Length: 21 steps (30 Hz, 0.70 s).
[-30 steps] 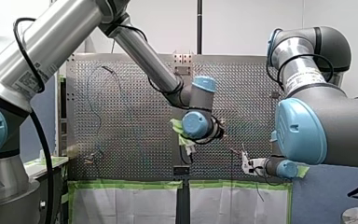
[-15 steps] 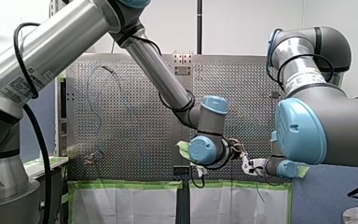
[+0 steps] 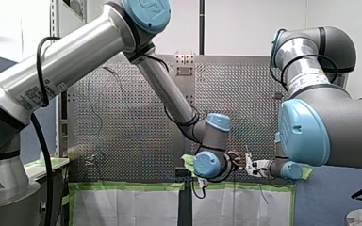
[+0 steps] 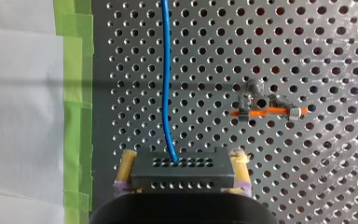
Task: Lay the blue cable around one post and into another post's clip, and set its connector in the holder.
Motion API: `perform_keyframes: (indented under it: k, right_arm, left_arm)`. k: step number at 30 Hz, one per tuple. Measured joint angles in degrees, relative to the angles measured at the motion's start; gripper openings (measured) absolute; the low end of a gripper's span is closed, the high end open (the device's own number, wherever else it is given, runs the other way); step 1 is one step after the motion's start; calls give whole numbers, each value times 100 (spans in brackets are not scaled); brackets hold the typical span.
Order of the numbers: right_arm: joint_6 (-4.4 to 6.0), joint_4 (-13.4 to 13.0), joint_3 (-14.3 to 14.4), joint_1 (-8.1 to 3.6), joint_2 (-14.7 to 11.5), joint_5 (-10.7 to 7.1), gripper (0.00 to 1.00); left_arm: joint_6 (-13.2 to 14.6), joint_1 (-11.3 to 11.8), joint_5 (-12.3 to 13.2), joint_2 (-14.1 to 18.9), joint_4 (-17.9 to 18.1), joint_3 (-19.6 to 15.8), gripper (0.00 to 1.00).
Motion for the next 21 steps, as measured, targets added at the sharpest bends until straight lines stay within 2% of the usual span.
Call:
perform_keyframes:
  k: [4, 10, 21]
  right_arm:
    - [-1, -10, 0, -7, 0, 0, 0]
    - [0, -32, 0, -9, 0, 0, 0]
    - [-27, -12, -1, -15, 0, 0, 0]
  left_arm:
    - [95, 175, 14, -177, -88, 5, 100]
    - [165, 415, 80, -447, -38, 114, 100]
    - [163, 480, -25, -947, -231, 587, 100]
